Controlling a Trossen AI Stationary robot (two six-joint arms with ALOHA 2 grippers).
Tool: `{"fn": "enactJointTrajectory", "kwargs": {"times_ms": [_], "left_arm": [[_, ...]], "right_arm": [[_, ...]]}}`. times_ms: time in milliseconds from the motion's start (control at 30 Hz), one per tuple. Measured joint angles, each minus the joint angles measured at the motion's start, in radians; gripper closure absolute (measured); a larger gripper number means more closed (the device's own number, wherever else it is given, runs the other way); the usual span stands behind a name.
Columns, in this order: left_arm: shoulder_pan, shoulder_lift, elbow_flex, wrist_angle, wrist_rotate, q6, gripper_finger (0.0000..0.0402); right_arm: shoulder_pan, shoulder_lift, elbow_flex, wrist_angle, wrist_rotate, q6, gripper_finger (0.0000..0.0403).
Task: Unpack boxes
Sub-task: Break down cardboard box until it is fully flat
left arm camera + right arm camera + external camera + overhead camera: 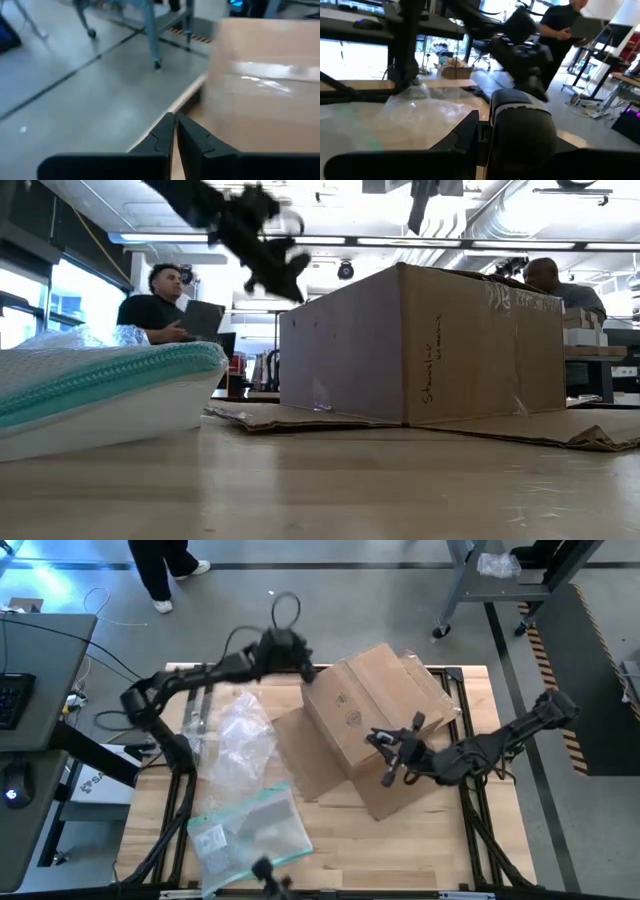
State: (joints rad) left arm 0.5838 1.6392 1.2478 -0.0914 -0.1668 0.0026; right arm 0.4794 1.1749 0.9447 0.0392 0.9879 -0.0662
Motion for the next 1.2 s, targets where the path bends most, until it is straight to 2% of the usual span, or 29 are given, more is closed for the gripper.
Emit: {"fn": "enactJointTrajectory", "kwargs": {"times_ms": [100, 200, 300, 400, 500, 633, 767, 867, 933, 1000, 1033, 1100, 1200], "left_arm": [[0.105, 0.098, 0.041, -0.059, 0.197, -0.055, 0.0401], [0.148, 0.169, 0.052, -0.135, 0.442, -0.072, 0.0401], [0.137, 0.186, 0.053, -0.241, 0.663, -0.01, 0.0401], [0.07, 0.162, 0.056, -0.438, 0.765, 0.063, 0.0402], [-0.037, 0.128, 0.054, -0.651, 0.748, 0.102, 0.0401], [-0.208, 0.073, 0.014, -0.755, 0.63, 0.075, 0.0401], [-0.34, -0.016, -0.021, -0.813, 0.365, -0.014, 0.0401], [-0.378, -0.117, -0.025, -0.852, 0.155, -0.062, 0.0401], [-0.383, -0.189, -0.025, -0.838, 0.084, -0.054, 0.0401], [-0.373, -0.262, -0.025, -0.778, 0.086, 0.022, 0.0401], [-0.362, -0.294, -0.024, -0.73, 0.122, 0.079, 0.0401], [-0.328, -0.331, -0.024, -0.61, 0.261, 0.173, 0.0399], [-0.267, -0.331, -0.023, -0.44, 0.49, 0.23, 0.0378]], "right_arm": [[0.018, 0.003, 0.0, -0.021, 0.009, 0.028, 0.0333], [0.046, 0.001, 0.0, -0.028, 0.039, 0.036, 0.0333], [0.074, 0.0, 0.0, -0.041, 0.086, 0.035, 0.0333], [0.083, 0.001, 0.0, -0.047, 0.09, 0.042, 0.0333], [0.068, 0.001, 0.0, -0.043, 0.028, 0.041, 0.0333], [0.012, 0.003, 0.0, -0.043, -0.149, 0.037, 0.0333], [-0.055, 0.006, -0.039, 0.042, -0.244, -0.018, 0.0333], [-0.108, 0.007, -0.101, 0.224, -0.36, -0.092, 0.0333], [-0.148, 0.009, -0.146, 0.364, -0.459, -0.118, 0.0333], [-0.19, 0.01, -0.193, 0.496, -0.529, -0.122, 0.0333], [-0.21, 0.011, -0.213, 0.547, -0.555, -0.116, 0.0333], [-0.244, 0.011, -0.247, 0.618, -0.585, -0.092, 0.0333], [-0.283, 0.012, -0.275, 0.652, -0.607, -0.048, 0.0333]]}}
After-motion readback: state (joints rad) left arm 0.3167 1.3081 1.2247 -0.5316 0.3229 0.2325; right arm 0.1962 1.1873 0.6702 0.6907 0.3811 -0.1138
